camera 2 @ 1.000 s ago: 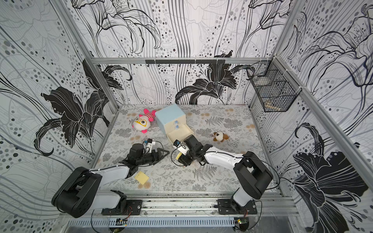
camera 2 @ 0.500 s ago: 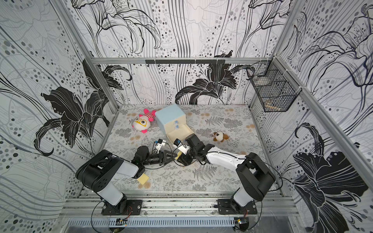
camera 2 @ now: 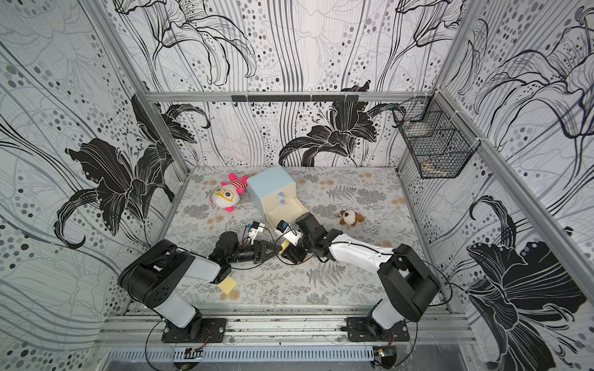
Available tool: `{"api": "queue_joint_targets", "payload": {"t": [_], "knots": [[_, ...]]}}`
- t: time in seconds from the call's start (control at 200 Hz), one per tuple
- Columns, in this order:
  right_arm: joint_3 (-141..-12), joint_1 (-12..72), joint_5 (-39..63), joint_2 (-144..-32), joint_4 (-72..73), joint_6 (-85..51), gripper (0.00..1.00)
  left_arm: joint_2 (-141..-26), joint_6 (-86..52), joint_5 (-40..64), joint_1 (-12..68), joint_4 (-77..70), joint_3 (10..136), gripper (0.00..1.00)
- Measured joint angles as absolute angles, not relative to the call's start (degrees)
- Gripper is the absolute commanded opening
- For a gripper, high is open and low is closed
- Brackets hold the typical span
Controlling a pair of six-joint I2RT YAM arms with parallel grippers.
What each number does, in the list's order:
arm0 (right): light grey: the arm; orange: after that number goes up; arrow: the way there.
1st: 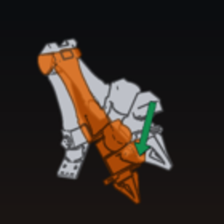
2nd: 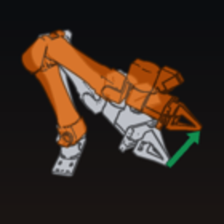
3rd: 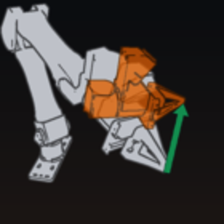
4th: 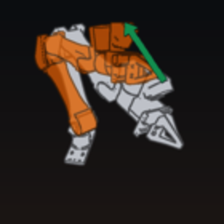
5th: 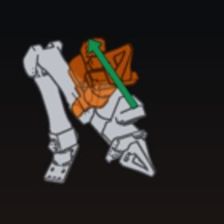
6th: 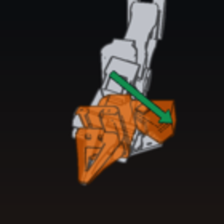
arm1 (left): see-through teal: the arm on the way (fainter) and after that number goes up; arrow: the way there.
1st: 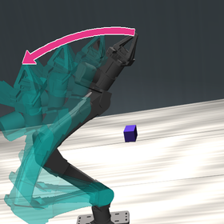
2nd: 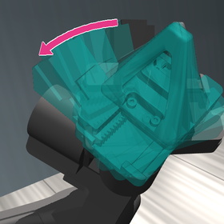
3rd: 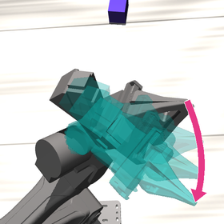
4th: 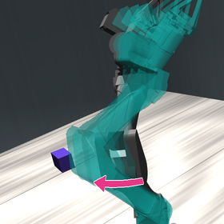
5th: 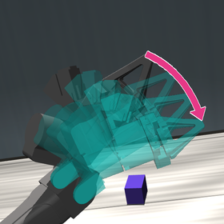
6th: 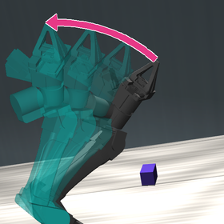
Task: Please put the sticky notes in the drawer by color
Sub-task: Pick up the sticky notes from the center of the board.
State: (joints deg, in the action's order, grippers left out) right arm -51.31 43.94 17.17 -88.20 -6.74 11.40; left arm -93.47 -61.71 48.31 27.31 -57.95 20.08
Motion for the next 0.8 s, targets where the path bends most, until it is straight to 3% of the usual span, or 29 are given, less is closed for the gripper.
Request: {"api": "queue_joint_targets", "payload": {"t": [0.245,0.621,0.801], "knots": [[-51.3,43.8,17.2,-88.2,-6.7,11.2,0.74,-91.3,-57.1,47.9,27.4,-51.6,21.2,0.14],[-51.1,43.5,16.0,-85.7,-6.6,9.9,0.99,-90.0,-56.5,46.3,27.4,-49.6,21.7,0.05],[-50.0,40.3,13.7,-80.2,-4.1,7.9,0.99,-89.2,-58.2,42.4,27.5,-51.0,22.7,0.02]]}}
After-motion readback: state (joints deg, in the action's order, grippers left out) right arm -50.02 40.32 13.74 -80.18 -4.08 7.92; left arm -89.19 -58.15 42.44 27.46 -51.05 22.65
